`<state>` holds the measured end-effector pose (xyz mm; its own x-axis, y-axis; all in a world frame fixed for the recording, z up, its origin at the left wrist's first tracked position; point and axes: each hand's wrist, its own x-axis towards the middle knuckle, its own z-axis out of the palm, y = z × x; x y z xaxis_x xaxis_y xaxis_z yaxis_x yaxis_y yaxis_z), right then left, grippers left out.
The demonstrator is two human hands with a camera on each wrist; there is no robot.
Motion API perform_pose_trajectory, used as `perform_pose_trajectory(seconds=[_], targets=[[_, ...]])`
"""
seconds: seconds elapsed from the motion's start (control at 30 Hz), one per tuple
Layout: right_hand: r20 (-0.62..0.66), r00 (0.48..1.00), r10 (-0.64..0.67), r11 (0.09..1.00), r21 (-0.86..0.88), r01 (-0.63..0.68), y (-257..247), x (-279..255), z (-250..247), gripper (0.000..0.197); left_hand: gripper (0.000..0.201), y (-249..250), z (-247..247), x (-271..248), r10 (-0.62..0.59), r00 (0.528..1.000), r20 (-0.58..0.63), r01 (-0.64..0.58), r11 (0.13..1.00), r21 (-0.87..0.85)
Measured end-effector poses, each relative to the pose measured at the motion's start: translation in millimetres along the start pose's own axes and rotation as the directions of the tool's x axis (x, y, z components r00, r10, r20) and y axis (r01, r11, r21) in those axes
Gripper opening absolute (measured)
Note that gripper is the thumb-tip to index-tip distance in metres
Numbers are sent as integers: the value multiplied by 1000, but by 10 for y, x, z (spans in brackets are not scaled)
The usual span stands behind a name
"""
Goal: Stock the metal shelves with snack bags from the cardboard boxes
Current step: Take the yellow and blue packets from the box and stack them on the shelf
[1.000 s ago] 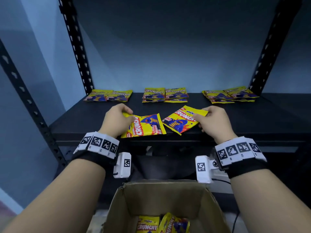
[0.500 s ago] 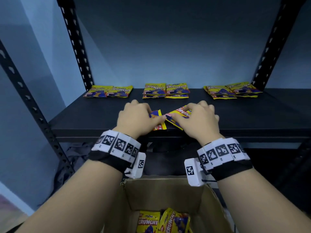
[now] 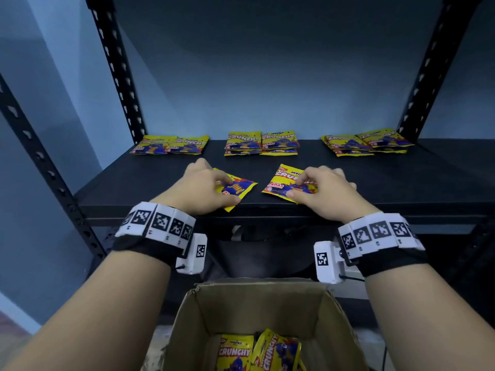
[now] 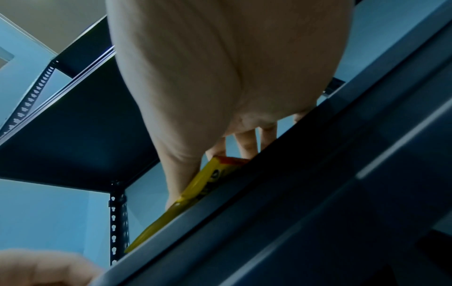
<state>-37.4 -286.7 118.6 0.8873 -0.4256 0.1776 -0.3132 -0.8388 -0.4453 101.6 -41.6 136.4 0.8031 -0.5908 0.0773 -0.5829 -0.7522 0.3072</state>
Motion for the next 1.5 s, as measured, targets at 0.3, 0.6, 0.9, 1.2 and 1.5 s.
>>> perform_pose_trajectory(seconds=[0.3, 0.6, 0.9, 1.2, 1.5], targets=[[-42, 999, -17, 999, 41, 19, 35, -1, 20, 20, 42, -144, -102, -56, 18, 998, 59, -16, 999, -35], [-85, 995, -47, 997, 58, 52, -69, -19, 145, 15, 41, -176, -45, -96, 54, 998, 14, -51, 984, -170], [-123, 992, -3, 999, 38, 7, -157, -36, 137, 36, 46, -98, 14, -57, 25, 998, -66, -38, 979, -202], [-72, 975, 212, 977, -16, -214, -311, -13, 130, 67, 79, -50, 58, 38, -297, 954, -42, 295, 954, -61], [-5, 959, 284, 926, 259, -273, -418, 39, 68, 55, 66, 36, 3, -2, -317, 947, 45, 302, 839, -452]])
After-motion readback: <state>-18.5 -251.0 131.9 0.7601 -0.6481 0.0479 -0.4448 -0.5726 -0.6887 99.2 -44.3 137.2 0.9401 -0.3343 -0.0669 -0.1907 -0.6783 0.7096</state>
